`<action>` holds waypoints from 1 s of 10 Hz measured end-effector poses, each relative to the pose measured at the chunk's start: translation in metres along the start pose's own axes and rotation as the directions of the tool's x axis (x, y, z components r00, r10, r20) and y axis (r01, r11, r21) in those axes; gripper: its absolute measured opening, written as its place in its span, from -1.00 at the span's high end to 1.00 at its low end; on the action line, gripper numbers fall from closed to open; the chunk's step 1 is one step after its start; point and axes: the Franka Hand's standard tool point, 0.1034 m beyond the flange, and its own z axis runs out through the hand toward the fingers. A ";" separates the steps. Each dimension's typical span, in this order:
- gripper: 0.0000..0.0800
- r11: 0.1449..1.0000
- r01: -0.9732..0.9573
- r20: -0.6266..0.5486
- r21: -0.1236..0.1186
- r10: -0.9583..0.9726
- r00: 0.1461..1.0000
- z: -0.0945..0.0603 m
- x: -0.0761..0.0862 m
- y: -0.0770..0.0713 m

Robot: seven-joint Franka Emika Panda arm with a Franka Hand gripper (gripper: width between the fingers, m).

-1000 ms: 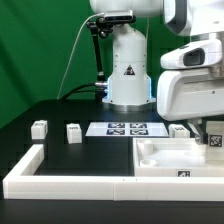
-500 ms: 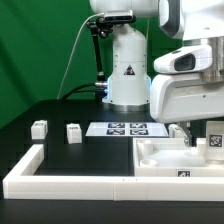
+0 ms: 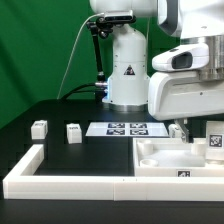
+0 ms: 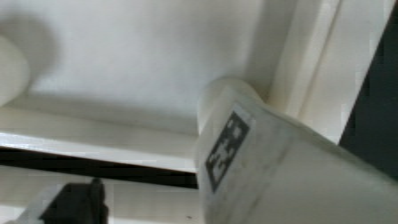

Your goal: Assemble one leg

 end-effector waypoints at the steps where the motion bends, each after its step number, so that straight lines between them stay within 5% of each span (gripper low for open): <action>1: -0.62 1.000 0.000 0.000 0.000 0.000 1.000 0.000 0.000 0.000; 5: -0.62 0.999 -0.045 0.010 0.001 0.045 0.999 0.003 -0.008 -0.012; 10: -0.59 0.999 -0.038 0.016 -0.001 0.038 0.999 0.006 -0.010 -0.008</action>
Offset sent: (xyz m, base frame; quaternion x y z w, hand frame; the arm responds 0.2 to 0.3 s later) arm -0.0233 0.0081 -0.0003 -0.0258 -0.0180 0.0566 0.9979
